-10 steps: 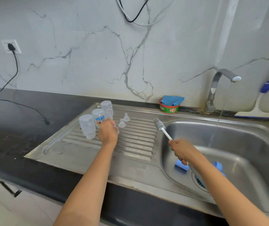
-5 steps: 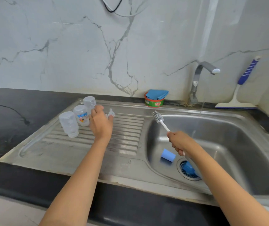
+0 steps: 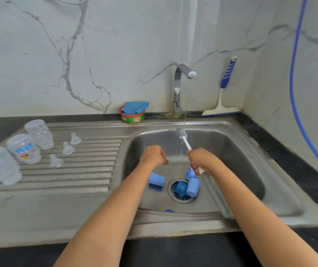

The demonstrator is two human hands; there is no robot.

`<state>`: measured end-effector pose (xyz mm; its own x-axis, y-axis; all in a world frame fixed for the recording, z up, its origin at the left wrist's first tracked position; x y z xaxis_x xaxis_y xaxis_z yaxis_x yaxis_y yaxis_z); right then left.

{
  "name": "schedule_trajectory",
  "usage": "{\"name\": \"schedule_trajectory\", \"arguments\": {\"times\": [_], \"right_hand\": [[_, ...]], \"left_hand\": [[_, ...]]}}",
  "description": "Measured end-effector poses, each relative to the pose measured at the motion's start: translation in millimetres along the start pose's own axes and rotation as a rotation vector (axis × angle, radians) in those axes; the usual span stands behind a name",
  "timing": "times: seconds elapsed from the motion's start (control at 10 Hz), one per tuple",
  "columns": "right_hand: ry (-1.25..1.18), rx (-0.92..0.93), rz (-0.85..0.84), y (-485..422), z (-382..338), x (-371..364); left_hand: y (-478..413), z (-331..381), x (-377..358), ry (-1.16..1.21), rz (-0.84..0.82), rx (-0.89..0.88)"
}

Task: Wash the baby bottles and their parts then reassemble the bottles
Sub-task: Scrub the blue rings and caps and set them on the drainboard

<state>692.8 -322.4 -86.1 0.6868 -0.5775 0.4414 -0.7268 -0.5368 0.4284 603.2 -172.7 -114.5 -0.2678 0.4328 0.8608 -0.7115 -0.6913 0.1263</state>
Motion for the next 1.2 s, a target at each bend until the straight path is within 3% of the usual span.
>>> {"name": "schedule_trajectory", "arguments": {"times": [0.3, 0.5, 0.6, 0.7, 0.8, 0.9, 1.0, 1.1, 1.2], "right_hand": [[-0.061, -0.019, -0.061, -16.4, 21.8, 16.8], [0.162, -0.025, -0.053, -7.8, 15.6, 29.9], [0.274, -0.011, -0.081, -7.1, 19.0, 30.7], [0.347, -0.02, -0.058, -7.3, 20.7, 27.3], [0.315, -0.022, -0.035, -7.7, 22.5, 25.0], [0.098, 0.011, 0.017, -1.4, 19.8, 28.7], [0.078, 0.033, 0.026, -8.2, 22.0, 31.1], [-0.074, 0.004, 0.08, -11.4, 25.5, 36.2], [-0.06, 0.03, 0.055, -9.8, 22.2, 38.2]], "left_hand": [[-40.8, 18.8, -88.2, -0.238, -0.271, 0.009], [-56.1, 37.1, -121.1, -0.184, -0.244, -0.047], [-73.7, 47.2, -149.0, -0.168, -0.308, -0.106], [-104.5, 45.3, -183.5, -0.289, -0.346, -0.122], [-90.6, 54.7, -171.7, -0.314, -0.323, -0.169], [-81.8, 56.9, -160.4, -0.28, -0.31, -0.157], [-73.9, 52.9, -133.1, 0.02, -0.188, -0.046], [-66.9, 43.6, -106.8, 0.658, -0.115, 0.192], [-61.9, 42.9, -94.0, 1.232, -0.168, 0.38]]}}
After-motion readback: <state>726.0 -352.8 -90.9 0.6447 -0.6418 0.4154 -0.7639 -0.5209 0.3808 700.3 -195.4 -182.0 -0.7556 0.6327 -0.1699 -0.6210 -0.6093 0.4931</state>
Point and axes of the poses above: each hand's wrist, its own y-axis away from the middle knuckle, its own x-axis out of the back of the hand, z = x × y, the point moved 5 cm from there along -y, towards the middle knuckle, and after that the axes turned 7 degrees about -y, right-handed, at the moved point
